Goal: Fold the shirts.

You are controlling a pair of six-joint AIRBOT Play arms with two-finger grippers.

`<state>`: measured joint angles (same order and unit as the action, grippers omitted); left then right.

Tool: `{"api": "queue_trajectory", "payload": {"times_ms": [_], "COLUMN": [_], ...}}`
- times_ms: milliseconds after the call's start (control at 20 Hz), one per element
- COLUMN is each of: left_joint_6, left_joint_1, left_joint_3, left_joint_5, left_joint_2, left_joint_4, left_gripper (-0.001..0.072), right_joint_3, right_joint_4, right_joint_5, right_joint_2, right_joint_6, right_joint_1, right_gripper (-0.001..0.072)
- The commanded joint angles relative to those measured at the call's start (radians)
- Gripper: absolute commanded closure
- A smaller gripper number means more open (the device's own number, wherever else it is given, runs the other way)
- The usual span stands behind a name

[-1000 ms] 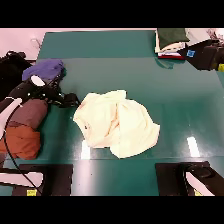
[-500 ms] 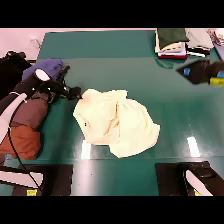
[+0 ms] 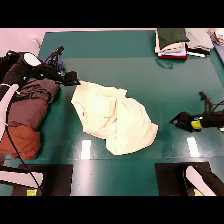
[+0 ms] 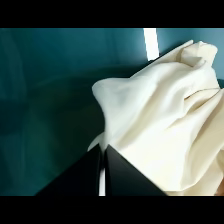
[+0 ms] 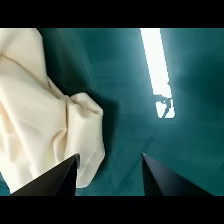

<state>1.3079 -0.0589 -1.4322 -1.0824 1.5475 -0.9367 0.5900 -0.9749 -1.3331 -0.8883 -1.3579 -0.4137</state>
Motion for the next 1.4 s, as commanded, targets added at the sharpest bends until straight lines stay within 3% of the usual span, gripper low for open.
{"api": "queue_trajectory", "payload": {"times_ms": [0, 250, 300, 350, 400, 700, 900, 1100, 1350], "left_joint_6": [0.0, 0.0, 0.0, 0.003, 0.011, 0.015, -0.061, -0.061, -0.059], "left_joint_1": [0.0, 0.0, 0.0, 0.001, 0.002, 0.102, 0.134, 0.134, 0.134], "left_joint_3": [-0.01, -0.01, -0.01, -0.013, -0.018, -0.258, -0.478, -0.59, -0.631], "left_joint_5": [0.001, -0.001, -0.003, -0.008, -0.005, 0.013, 0.024, 0.033, 0.063], "left_joint_2": [0.0, 0.0, -0.001, -0.003, -0.018, -0.322, -0.568, -0.721, -0.725], "left_joint_4": [0.002, 0.002, 0.002, 0.002, 0.001, 0.001, -0.002, -0.023, -0.032], "left_gripper": [0.0682, 0.0682, 0.0683, 0.0683, 0.0684, 0.0682, 0.0682, 0.0683, 0.0684], "right_joint_3": [-0.096, -0.08, -0.062, -0.032, 0.005, 0.434, 0.803, 1.015, 1.229], "right_joint_4": [0.097, 0.162, 0.162, 0.158, 0.143, 0.003, 0.003, 0.004, 0.007], "right_joint_5": [0.073, 0.272, 0.288, 0.288, 0.283, 0.204, 0.198, 0.152, -0.043], "right_joint_2": [-0.129, -0.283, -0.297, -0.301, -0.291, 0.032, 0.187, 0.245, 0.175], "right_joint_6": [0.087, 0.095, 0.095, 0.098, 0.108, 0.102, 0.075, 0.051, 0.024], "right_joint_1": [0.051, 0.309, 0.345, 0.374, 0.393, 0.341, 0.231, 0.103, -0.05], "right_gripper": [0.0254, 0.0269, 0.0388, 0.0608, 0.0695, 0.0695, 0.0696, 0.0696, 0.0697]}}
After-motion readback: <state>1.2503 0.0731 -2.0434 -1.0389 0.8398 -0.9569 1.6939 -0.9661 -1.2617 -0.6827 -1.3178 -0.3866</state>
